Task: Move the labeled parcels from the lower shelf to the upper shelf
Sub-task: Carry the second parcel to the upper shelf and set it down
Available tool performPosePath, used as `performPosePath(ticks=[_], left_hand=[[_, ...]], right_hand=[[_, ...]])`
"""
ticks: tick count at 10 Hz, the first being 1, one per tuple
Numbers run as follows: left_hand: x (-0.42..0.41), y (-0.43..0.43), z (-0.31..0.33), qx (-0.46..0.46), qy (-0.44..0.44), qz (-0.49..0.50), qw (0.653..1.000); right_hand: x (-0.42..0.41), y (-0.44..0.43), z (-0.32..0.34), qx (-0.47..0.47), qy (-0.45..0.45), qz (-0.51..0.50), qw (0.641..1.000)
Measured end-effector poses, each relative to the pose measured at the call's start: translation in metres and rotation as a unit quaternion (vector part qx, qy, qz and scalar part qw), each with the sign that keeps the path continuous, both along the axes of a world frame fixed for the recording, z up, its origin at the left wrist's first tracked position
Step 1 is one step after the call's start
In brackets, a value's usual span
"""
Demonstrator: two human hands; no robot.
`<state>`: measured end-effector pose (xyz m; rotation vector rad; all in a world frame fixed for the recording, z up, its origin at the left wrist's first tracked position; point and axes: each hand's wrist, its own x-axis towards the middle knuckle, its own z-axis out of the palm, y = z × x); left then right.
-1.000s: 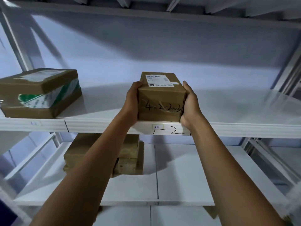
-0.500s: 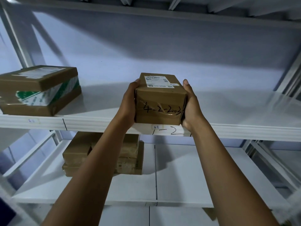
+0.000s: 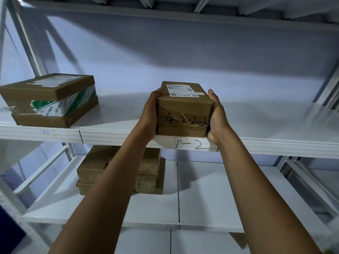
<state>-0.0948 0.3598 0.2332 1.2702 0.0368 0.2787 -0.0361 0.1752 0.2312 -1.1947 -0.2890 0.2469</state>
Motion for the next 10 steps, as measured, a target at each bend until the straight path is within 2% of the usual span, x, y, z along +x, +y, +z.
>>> performPosePath(ticks=[5, 7, 8, 9, 10], left_hand=[[-0.008, -0.004, 0.006, -0.001, 0.003, -0.010, 1.000], [-0.008, -0.007, 0.006, 0.008, 0.017, 0.023, 1.000], [-0.011, -0.007, 0.007, -0.018, 0.031, 0.032, 0.999], [-0.015, -0.010, 0.011, -0.086, 0.035, 0.087, 0.992], [-0.013, -0.005, 0.013, -0.095, 0.055, 0.108, 0.988]], right_hand=[[-0.005, 0.000, 0.004, -0.004, 0.005, -0.007, 1.000], [-0.007, 0.004, 0.004, -0.017, 0.020, -0.034, 0.999], [-0.010, 0.003, 0.005, 0.001, 0.011, -0.046, 0.999], [-0.017, 0.004, 0.006, 0.026, 0.024, -0.107, 0.994], [-0.027, 0.006, 0.011, 0.003, 0.041, -0.150, 0.988]])
